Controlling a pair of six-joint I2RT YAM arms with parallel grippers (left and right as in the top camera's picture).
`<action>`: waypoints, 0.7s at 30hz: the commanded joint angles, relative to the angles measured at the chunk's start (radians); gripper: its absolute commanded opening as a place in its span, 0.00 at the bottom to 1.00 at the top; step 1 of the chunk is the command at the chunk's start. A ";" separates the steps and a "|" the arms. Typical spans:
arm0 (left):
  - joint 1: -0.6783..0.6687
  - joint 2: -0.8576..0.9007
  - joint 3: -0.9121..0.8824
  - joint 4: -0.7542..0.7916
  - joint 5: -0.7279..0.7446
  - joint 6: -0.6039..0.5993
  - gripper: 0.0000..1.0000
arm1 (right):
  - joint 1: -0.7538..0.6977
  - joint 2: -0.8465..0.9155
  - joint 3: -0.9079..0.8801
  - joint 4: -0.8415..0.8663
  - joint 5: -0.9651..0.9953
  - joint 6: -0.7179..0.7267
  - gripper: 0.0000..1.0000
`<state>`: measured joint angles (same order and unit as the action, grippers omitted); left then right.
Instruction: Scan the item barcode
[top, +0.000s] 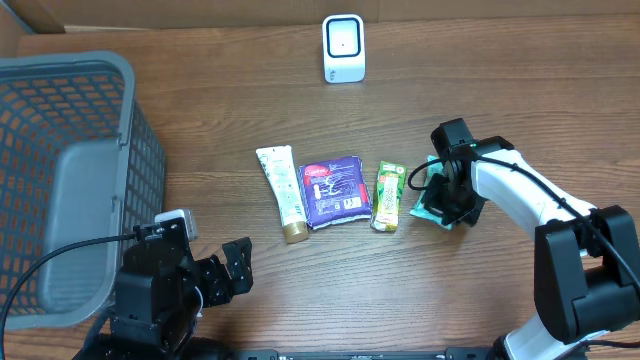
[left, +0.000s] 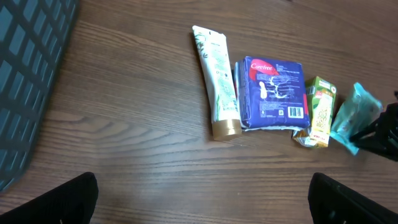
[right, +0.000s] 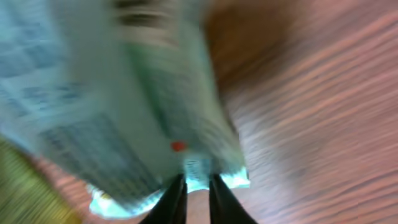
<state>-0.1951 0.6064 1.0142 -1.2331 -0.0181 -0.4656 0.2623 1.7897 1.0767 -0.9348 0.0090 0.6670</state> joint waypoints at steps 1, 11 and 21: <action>-0.005 -0.012 -0.009 0.003 0.011 -0.006 0.99 | -0.006 0.012 -0.029 0.031 0.219 -0.064 0.22; -0.005 -0.012 -0.009 0.003 0.011 -0.006 1.00 | -0.117 0.012 -0.001 0.097 0.151 -0.088 0.87; -0.005 -0.012 -0.009 0.003 0.011 -0.006 1.00 | -0.211 0.011 0.080 0.163 -0.384 -0.199 0.75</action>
<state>-0.1951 0.6064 1.0138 -1.2331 -0.0151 -0.4656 0.0399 1.7958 1.1152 -0.7864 -0.1963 0.5179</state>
